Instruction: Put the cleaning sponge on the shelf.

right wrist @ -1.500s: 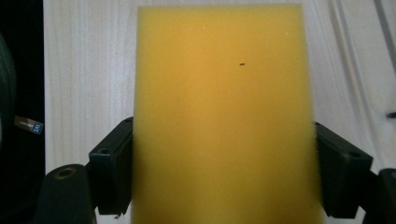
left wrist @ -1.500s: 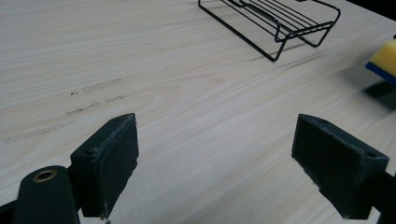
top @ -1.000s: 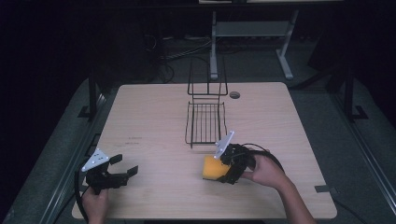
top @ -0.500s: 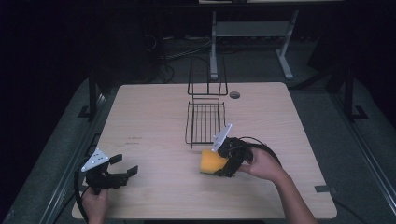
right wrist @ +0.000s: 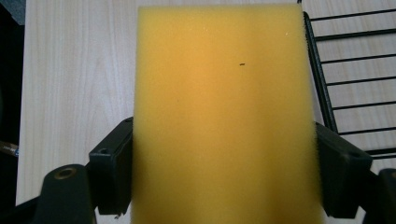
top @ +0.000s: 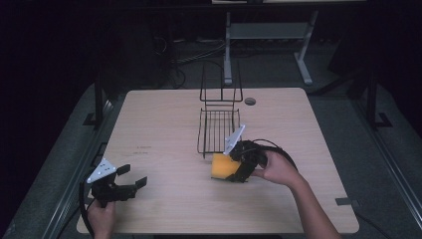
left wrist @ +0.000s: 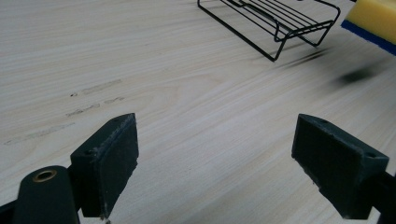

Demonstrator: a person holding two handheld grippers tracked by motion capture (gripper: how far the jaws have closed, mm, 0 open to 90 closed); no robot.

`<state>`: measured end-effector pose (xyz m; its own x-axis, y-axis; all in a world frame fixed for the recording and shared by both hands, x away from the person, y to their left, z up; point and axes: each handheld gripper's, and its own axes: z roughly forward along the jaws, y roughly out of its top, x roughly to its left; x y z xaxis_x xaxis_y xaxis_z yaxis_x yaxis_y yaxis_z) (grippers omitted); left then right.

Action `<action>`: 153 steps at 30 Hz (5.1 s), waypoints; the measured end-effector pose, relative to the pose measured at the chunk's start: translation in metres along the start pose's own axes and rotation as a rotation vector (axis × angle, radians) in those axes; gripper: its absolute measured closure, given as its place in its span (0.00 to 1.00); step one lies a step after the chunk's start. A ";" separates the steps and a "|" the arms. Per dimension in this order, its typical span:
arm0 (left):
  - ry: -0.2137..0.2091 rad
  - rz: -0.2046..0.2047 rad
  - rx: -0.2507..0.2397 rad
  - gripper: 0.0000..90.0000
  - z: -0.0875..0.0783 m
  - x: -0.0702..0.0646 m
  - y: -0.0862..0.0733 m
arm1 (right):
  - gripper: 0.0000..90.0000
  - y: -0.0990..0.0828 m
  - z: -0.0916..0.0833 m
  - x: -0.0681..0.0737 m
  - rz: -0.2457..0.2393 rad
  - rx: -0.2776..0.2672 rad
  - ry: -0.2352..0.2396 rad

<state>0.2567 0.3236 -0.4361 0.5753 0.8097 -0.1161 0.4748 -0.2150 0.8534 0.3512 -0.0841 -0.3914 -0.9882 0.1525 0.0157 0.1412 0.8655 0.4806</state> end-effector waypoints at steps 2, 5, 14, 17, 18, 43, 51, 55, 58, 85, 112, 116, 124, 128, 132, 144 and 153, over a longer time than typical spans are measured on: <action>0.000 0.001 0.000 0.16 0.000 0.000 0.000 | 0.23 0.001 0.000 -0.001 -0.002 0.002 -0.001; 0.001 0.000 0.000 0.16 0.000 0.000 0.000 | 0.23 0.003 0.000 -0.004 -0.004 0.002 0.000; 0.000 0.000 -0.001 0.16 0.000 0.000 0.000 | 0.24 0.004 0.002 -0.011 0.000 -0.004 0.008; 0.000 0.000 -0.001 0.16 0.000 0.000 0.000 | 0.24 0.003 0.002 -0.013 0.007 -0.004 0.012; 0.000 0.000 -0.002 0.16 0.000 0.000 0.000 | 0.24 0.003 0.003 -0.014 0.010 -0.006 0.012; -0.003 0.000 -0.003 0.16 0.000 0.000 0.000 | 0.24 0.021 0.006 -0.040 0.003 0.007 0.010; -0.005 -0.002 -0.005 0.16 0.000 0.000 0.000 | 0.23 0.024 0.010 -0.049 0.017 0.012 0.017; -0.006 0.000 -0.003 0.16 0.000 -0.001 0.000 | 0.23 0.027 0.010 -0.053 0.020 0.013 0.023; -0.006 0.001 -0.003 0.16 0.000 -0.001 0.000 | 0.23 0.029 0.010 -0.055 0.018 0.013 0.023; -0.008 0.003 -0.002 0.16 0.001 -0.001 0.000 | 0.23 0.027 0.009 -0.085 0.077 0.003 0.037; -0.012 0.009 0.003 0.16 0.002 -0.002 0.001 | 0.23 0.044 0.026 -0.112 0.095 0.062 0.031; -0.012 0.010 0.004 0.16 0.002 -0.002 0.001 | 0.23 0.047 0.030 -0.116 0.102 0.059 0.035; -0.012 0.007 0.000 0.16 0.002 -0.002 0.001 | 0.23 0.045 0.038 -0.119 0.120 0.073 0.030; -0.014 0.013 0.005 0.16 0.003 -0.002 0.001 | 0.23 0.041 0.040 -0.120 0.125 0.063 0.028; -0.012 0.011 -0.007 0.16 0.002 -0.003 0.001 | 0.23 0.038 0.043 -0.120 0.131 0.067 0.033; -0.014 0.020 0.001 0.16 0.003 -0.004 0.001 | 0.22 0.037 0.046 -0.119 0.125 0.063 0.017; -0.014 0.023 0.005 0.16 0.003 -0.004 0.001 | 0.21 0.035 0.047 -0.118 0.127 0.059 0.016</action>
<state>0.2569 0.3183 -0.4364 0.5958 0.7964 -0.1036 0.4648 -0.2367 0.8532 0.4757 -0.0490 -0.4176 -0.9628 0.2557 0.0873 0.2682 0.8661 0.4219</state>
